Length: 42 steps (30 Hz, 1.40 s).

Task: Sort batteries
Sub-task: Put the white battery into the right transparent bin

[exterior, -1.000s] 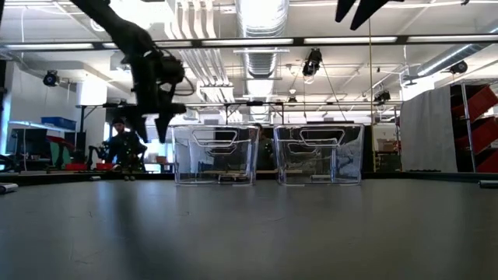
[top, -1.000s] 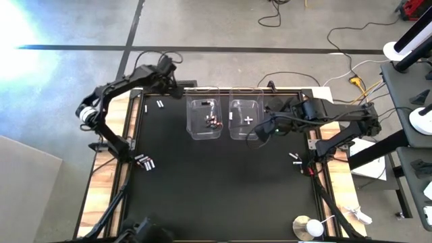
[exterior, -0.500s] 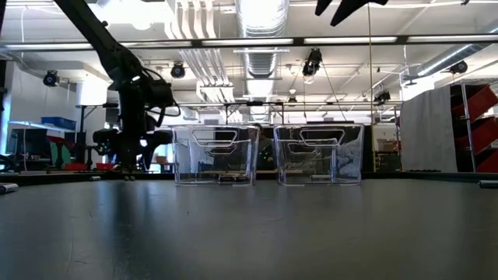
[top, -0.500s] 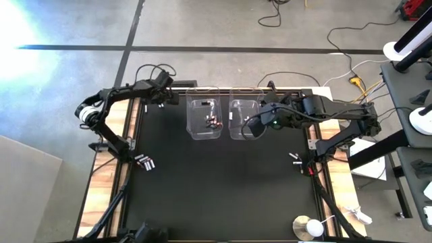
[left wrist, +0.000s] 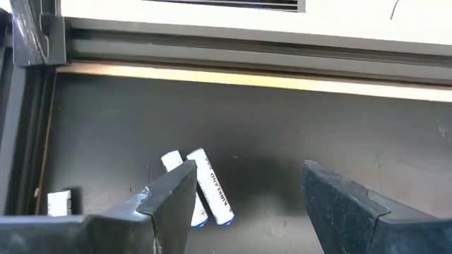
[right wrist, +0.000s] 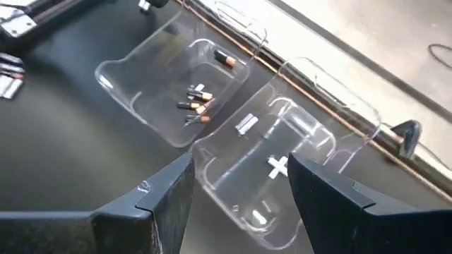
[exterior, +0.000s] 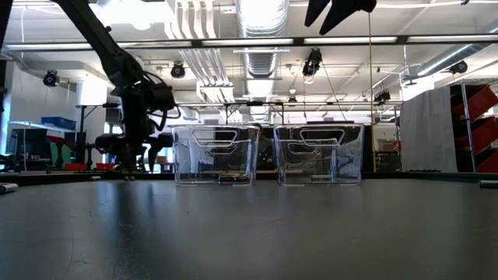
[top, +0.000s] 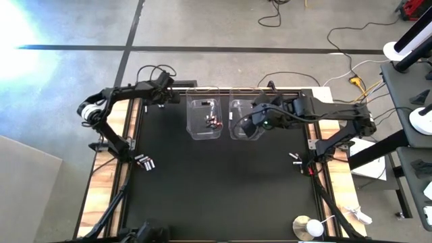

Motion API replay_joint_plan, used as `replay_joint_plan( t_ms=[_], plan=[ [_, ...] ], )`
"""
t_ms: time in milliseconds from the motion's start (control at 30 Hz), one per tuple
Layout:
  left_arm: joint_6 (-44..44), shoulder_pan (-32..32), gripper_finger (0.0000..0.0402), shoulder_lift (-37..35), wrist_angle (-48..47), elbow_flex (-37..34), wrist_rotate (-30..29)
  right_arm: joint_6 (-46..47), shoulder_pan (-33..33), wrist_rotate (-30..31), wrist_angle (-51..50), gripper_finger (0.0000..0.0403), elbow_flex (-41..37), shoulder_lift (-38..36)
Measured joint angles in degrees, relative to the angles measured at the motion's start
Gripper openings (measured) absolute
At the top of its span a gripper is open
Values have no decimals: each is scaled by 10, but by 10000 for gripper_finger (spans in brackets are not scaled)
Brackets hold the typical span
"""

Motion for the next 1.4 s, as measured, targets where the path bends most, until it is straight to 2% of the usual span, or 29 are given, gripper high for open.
replay_joint_plan(
  t_ms=[267, 567, 1000, 1400],
  plan=[
    [-48, 0, 229, 15, -10, 0, -1, -24, -22, -4, 2, 219, 0, 4],
    [-65, -4, 229, 29, -15, 9, -5, -89, -24, -4, 2, 219, 0, 3],
    [-73, -8, 228, 42, -16, 16, -5, -132, -24, -4, 1, 219, 0, 1],
    [-52, -21, 155, 96, -62, 61, -9, -153, -24, -4, 1, 219, 0, 1]
  ],
)
